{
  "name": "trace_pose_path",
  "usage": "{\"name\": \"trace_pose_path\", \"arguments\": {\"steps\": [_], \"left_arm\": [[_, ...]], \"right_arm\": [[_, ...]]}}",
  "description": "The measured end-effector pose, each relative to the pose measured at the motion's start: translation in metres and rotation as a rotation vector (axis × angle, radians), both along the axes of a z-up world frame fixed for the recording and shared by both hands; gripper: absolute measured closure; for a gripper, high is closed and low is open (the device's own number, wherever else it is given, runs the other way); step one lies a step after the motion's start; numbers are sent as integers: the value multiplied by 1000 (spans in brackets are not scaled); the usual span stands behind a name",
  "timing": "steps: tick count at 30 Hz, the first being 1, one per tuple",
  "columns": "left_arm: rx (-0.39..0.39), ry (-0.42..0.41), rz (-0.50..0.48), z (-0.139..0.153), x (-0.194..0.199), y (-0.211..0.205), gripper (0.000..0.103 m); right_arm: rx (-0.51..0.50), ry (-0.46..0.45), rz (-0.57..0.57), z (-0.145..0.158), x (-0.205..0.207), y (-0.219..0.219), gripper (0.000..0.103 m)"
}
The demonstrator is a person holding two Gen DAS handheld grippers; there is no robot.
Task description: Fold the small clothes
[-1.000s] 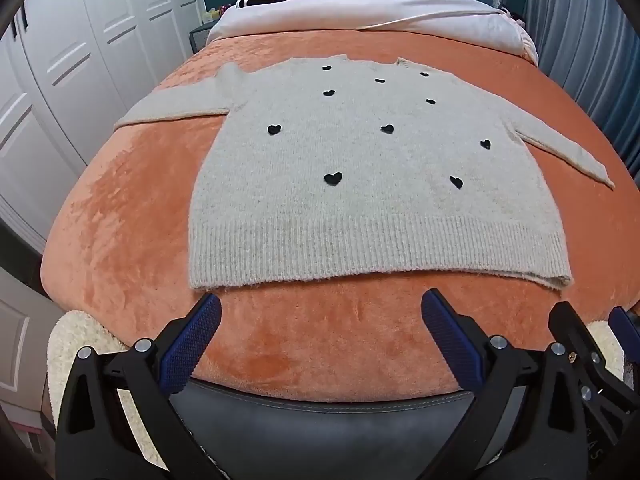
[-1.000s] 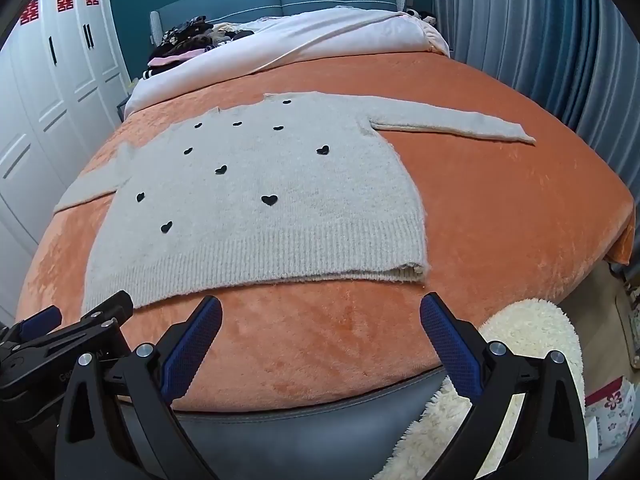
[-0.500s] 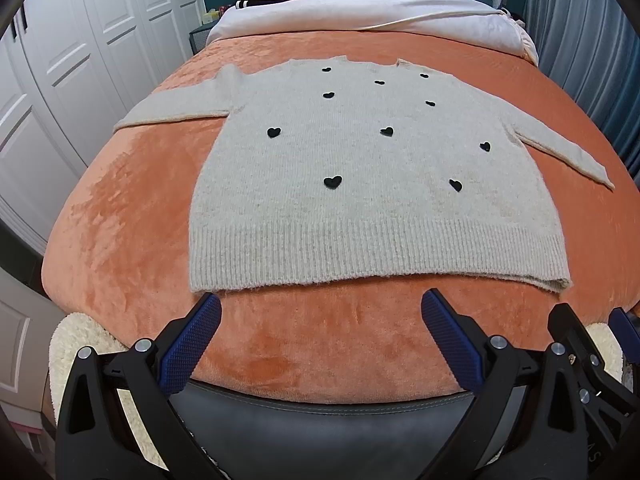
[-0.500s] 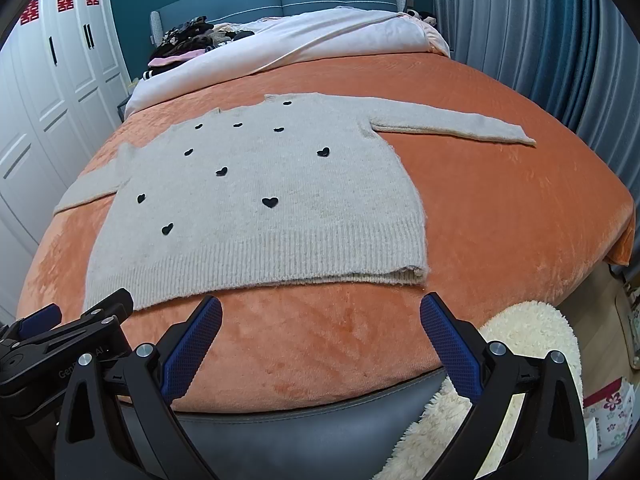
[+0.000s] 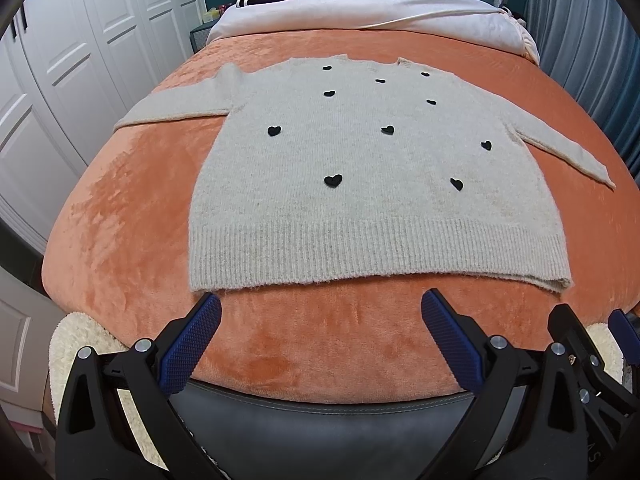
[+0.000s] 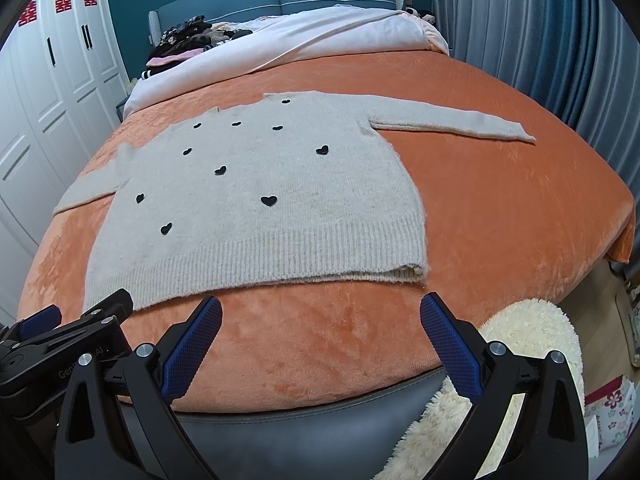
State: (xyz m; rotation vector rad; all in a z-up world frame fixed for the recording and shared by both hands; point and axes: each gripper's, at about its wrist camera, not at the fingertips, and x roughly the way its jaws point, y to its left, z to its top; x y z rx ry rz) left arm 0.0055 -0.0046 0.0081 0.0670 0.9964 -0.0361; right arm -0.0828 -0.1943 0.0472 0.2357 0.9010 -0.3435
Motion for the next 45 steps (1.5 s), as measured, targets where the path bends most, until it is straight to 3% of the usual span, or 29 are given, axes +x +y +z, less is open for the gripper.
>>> {"name": "trace_pose_path", "arguments": {"steps": [45], "left_arm": [[3, -2, -2, 0, 0, 1, 6]], "right_arm": [[13, 9, -16, -2, 0, -4, 5]]}}
